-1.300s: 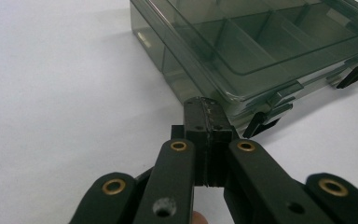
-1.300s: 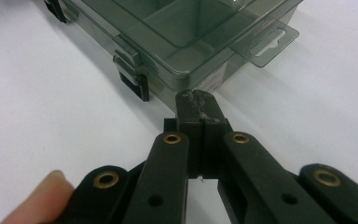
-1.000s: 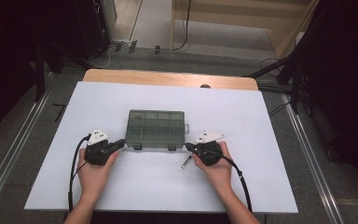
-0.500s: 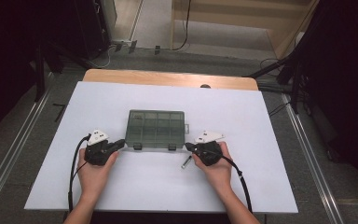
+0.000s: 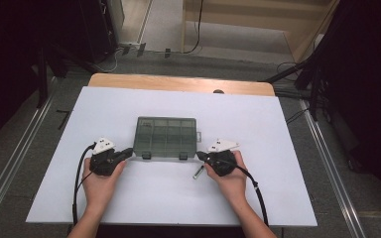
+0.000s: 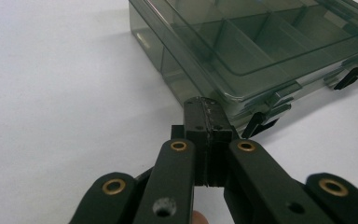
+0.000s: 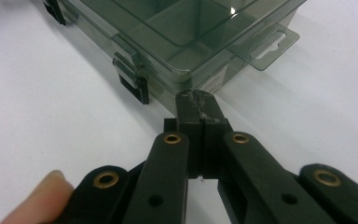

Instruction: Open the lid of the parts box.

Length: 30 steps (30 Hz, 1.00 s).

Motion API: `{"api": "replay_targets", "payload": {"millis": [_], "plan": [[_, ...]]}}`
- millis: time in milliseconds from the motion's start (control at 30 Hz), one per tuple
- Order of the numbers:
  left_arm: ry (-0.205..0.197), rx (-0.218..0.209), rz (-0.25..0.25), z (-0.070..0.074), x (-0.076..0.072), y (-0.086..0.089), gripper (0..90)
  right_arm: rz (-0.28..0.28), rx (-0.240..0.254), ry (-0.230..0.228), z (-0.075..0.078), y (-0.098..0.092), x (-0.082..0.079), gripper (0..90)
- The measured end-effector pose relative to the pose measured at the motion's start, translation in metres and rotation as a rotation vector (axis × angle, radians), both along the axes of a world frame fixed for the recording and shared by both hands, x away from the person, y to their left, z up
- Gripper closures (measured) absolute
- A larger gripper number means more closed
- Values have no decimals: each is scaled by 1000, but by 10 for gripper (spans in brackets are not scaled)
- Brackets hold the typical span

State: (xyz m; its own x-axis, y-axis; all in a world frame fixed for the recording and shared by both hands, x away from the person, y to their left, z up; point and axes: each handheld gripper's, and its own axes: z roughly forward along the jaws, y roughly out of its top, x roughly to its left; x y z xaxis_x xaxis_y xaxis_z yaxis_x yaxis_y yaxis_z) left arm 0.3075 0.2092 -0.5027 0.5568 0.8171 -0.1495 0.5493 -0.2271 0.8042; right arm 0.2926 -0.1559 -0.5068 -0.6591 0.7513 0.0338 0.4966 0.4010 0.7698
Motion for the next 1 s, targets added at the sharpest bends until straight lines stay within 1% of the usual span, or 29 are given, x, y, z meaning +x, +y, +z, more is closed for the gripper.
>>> {"api": "replay_targets", "payload": {"millis": [767,900,1000], "plan": [[-5,-1,3,0,0,0,900,1,20,-6,2,-1,-1,900],[-5,0,0,0,0,0,900,2,37,-8,3,-1,-1,900],[-7,1,-1,-1,0,0,900,5,40,-11,4,-1,-1,900]]}}
